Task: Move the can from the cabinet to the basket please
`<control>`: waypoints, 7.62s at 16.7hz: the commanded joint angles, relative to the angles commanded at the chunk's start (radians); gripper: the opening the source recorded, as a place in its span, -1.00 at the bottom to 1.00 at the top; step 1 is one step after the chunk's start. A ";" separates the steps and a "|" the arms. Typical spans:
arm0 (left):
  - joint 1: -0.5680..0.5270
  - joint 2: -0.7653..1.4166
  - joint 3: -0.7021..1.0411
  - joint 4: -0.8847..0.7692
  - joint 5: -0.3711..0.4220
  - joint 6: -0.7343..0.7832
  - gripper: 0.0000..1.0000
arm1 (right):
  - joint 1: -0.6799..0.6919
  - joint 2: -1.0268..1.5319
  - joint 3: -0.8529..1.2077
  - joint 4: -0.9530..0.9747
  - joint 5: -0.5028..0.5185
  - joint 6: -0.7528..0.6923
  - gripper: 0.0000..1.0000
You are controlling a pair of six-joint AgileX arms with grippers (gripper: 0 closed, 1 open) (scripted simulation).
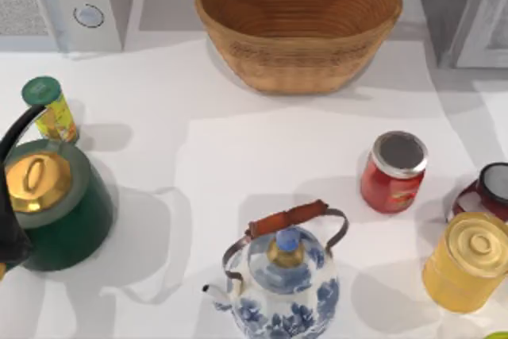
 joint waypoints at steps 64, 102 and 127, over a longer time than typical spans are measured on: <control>0.000 0.000 0.000 0.000 0.000 0.000 1.00 | 0.028 -0.882 -0.877 -0.049 0.013 -0.005 -1.00; 0.000 0.000 0.000 0.000 0.000 0.000 1.00 | 0.327 0.045 -0.766 0.813 0.314 0.000 -1.00; 0.000 0.000 0.000 0.000 0.000 0.000 1.00 | 0.461 0.699 -0.285 0.968 0.459 0.000 -1.00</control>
